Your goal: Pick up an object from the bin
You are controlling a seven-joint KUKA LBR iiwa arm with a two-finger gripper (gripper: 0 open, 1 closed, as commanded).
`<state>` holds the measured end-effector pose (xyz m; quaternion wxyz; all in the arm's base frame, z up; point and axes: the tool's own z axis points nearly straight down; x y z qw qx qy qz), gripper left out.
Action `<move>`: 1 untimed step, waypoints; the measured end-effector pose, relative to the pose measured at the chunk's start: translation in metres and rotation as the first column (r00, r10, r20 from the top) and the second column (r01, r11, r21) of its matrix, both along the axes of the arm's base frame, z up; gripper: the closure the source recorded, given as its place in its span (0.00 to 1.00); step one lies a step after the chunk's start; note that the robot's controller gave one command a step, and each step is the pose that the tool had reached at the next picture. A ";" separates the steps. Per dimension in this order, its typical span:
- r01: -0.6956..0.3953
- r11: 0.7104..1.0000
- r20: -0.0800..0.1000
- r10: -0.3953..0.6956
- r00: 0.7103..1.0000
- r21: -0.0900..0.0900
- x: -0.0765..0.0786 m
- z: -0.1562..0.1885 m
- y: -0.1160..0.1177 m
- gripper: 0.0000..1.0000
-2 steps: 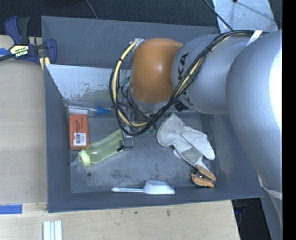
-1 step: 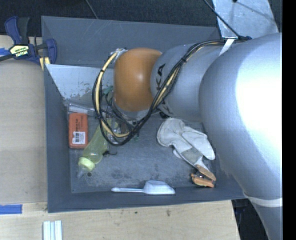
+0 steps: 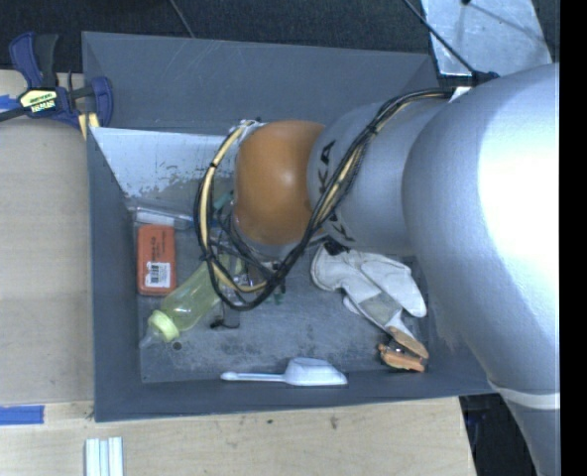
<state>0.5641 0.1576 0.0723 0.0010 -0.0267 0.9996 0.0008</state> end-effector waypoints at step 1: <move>0.008 1.000 -0.009 -0.008 1.000 -0.008 0.028 0.046 0.025 0.00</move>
Offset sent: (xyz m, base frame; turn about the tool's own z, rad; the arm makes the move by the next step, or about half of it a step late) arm -0.0110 -0.0117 0.0414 0.0886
